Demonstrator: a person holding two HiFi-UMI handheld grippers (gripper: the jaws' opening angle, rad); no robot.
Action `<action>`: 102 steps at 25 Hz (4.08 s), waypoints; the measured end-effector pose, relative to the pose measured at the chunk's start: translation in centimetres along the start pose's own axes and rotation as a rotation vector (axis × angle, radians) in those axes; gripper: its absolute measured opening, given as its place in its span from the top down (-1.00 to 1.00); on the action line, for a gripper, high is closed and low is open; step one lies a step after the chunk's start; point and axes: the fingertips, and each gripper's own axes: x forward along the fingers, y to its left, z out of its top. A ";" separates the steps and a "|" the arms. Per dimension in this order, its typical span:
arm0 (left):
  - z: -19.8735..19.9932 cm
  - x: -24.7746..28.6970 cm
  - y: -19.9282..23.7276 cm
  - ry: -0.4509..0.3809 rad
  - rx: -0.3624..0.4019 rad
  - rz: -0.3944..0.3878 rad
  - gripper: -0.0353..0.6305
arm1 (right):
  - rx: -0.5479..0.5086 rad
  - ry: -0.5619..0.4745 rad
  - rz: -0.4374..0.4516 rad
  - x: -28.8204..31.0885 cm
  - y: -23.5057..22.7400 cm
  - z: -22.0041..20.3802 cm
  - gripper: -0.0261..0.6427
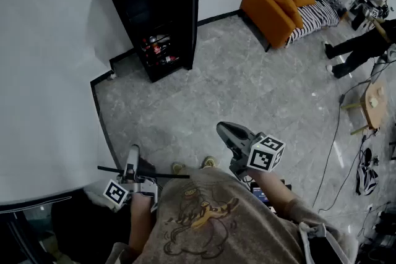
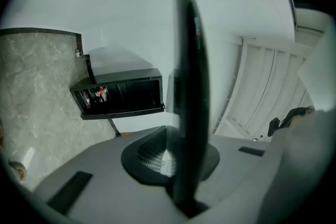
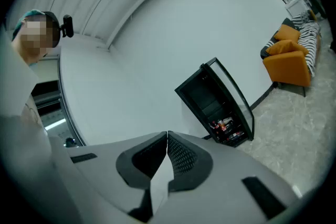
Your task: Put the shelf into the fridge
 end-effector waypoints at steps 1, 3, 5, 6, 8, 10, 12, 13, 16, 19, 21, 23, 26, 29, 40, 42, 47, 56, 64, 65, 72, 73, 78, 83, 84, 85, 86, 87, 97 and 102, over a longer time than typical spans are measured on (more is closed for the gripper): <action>0.0 -0.1 -0.2 0.003 0.002 -0.002 0.85 | -0.001 0.002 0.002 0.0 0.2 0.0 0.85; -0.1 -0.3 -0.4 0.009 0.005 -0.006 0.85 | -0.004 0.006 0.005 0.1 0.5 -0.2 0.85; -0.1 -0.5 -0.5 0.012 0.005 -0.008 0.85 | 0.000 0.009 0.004 0.2 0.7 -0.4 0.85; -0.1 -0.6 -0.5 0.015 0.003 -0.009 0.85 | 0.004 0.009 0.005 0.2 0.8 -0.5 0.85; 0.0 -0.7 -0.4 0.022 0.001 -0.013 0.85 | 0.010 -0.005 0.015 0.3 1.2 -0.5 0.85; 0.2 -0.7 -0.2 0.033 -0.001 -0.019 0.85 | 0.014 -0.034 0.031 0.5 1.7 -0.2 0.85; 0.3 -0.8 0.2 0.045 -0.005 -0.022 0.85 | 0.017 -0.060 0.043 0.7 2.2 0.1 0.85; 0.4 -0.9 0.4 0.051 -0.005 -0.023 0.85 | 0.015 -0.069 0.047 0.7 2.4 0.1 0.85; 0.7 -1.0 0.9 0.068 -0.003 -0.029 0.85 | 0.003 -0.076 0.030 0.6 2.5 -0.1 0.85; 1.2 -0.7 1.2 0.081 -0.003 -0.029 0.85 | 0.013 -0.072 -0.004 0.9 2.1 -0.5 0.85; 1.5 -0.5 1.4 0.085 -0.010 -0.031 0.85 | 0.016 -0.067 -0.018 1.3 1.8 -0.7 0.85; 1.7 0.0 1.5 0.085 -0.015 -0.035 0.85 | 0.018 -0.067 -0.020 1.7 1.4 -0.6 0.85; 1.8 1.2 1.7 0.087 -0.010 -0.042 0.85 | 0.024 -0.071 -0.016 2.5 0.4 0.0 0.85; 2.3 2.7 1.9 0.082 -0.005 -0.047 0.85 | 0.038 -0.071 -0.016 3.7 -0.9 0.7 0.85; 2.9 8.7 2.4 0.081 -0.018 -0.048 0.85 | 0.044 -0.034 -0.006 7.3 -4.2 3.8 0.85; 3.0 9.8 2.6 0.077 -0.021 -0.048 0.85 | 0.047 -0.029 -0.008 8.0 -4.9 4.4 0.85; 3.4 12.8 3.1 0.072 -0.027 -0.045 0.85 | 0.052 -0.020 -0.005 9.8 -6.8 6.4 0.85; 4.0 18.4 4.5 0.063 -0.036 -0.042 0.85 | 0.060 -0.013 0.010 12.9 -10.8 9.9 0.85; 4.2 24.1 4.6 0.024 -0.042 -0.053 0.85 | 0.047 0.013 0.055 15.3 -13.4 13.9 0.85; 4.1 24.8 4.6 0.018 -0.040 -0.054 0.85 | 0.045 0.015 0.059 15.3 -13.7 14.4 0.85; 3.6 28.8 5.0 -0.042 -0.046 -0.065 0.85 | 0.033 0.029 0.093 16.3 -16.1 17.3 0.85; 3.6 29.2 5.1 -0.052 -0.048 -0.063 0.85 | 0.033 0.035 0.096 16.6 -16.4 17.6 0.85; 4.3 31.0 5.9 -0.101 -0.068 -0.057 0.85 | 0.029 0.055 0.110 17.8 -18.2 18.8 0.85; 5.6 33.5 7.3 -0.142 -0.078 -0.053 0.85 | 0.021 0.066 0.108 19.3 -19.8 19.9 0.85; 5.8 34.0 7.6 -0.147 -0.080 -0.054 0.85 | 0.019 0.067 0.106 19.6 -20.1 20.2 0.85; 5.9 34.5 7.8 -0.150 -0.081 -0.055 0.85 | 0.018 0.066 0.103 19.9 -20.3 20.5 0.85; 6.1 35.0 8.1 -0.150 -0.081 -0.056 0.85 | 0.016 0.065 0.101 20.1 -20.7 20.8 0.85; 6.2 35.6 8.3 -0.149 -0.079 -0.058 0.85 | 0.014 0.064 0.099 20.4 -21.0 21.1 0.85; 7.0 41.3 12.6 -0.151 -0.073 -0.025 0.85 | -0.031 0.081 0.113 23.1 -23.1 23.8 0.85; 7.4 43.6 14.7 -0.170 -0.072 -0.008 0.85 | -0.016 0.053 0.096 24.5 -24.6 25.0 0.85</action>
